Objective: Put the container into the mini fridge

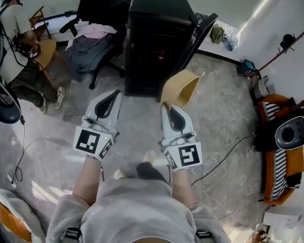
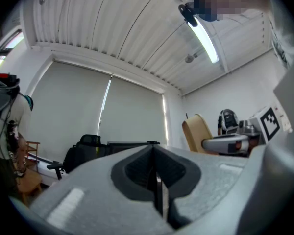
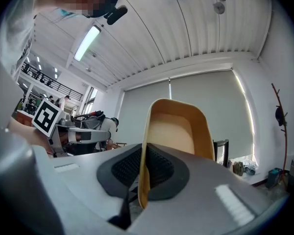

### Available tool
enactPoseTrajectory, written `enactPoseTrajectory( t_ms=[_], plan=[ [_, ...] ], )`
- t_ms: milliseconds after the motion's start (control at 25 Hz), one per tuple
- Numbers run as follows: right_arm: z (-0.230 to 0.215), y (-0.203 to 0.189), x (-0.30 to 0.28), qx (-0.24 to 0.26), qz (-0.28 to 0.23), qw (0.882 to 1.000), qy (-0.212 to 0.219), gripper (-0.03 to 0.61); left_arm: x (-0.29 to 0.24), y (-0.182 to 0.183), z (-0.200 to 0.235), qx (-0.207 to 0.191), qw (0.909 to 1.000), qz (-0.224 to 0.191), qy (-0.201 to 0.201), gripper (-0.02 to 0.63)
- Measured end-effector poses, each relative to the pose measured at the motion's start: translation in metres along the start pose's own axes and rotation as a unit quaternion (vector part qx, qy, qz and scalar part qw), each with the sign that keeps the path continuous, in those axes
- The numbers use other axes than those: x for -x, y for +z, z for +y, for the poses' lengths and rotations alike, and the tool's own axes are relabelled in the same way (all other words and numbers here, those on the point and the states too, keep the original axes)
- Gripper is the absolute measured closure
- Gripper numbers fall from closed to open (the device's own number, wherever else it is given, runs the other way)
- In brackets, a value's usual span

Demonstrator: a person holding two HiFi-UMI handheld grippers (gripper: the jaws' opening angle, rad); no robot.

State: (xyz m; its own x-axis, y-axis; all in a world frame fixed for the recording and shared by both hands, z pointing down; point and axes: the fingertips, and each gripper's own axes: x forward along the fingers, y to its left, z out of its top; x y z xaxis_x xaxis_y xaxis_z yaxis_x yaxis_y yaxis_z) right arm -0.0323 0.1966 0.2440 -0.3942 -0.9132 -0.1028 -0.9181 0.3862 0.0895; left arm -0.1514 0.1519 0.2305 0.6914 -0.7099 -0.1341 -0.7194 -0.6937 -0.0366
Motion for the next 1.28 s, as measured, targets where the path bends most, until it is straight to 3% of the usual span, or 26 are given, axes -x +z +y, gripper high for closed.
enactPoseTrajectory(
  t_ms=[680, 1280],
  plan=[
    [-0.130, -0.017, -0.055, -0.004, -0.007, 0.996, 0.085, 0.568, -0.133, -0.011, -0.012, -0.014, 0.9976, -0.006, 0.068, 0.612],
    [-0.178, -0.045, -0.076, -0.015, 0.002, 0.992, 0.124, 0.568, -0.181, -0.024, -0.012, -0.023, 0.9947, 0.004, 0.100, 0.612]
  ],
)
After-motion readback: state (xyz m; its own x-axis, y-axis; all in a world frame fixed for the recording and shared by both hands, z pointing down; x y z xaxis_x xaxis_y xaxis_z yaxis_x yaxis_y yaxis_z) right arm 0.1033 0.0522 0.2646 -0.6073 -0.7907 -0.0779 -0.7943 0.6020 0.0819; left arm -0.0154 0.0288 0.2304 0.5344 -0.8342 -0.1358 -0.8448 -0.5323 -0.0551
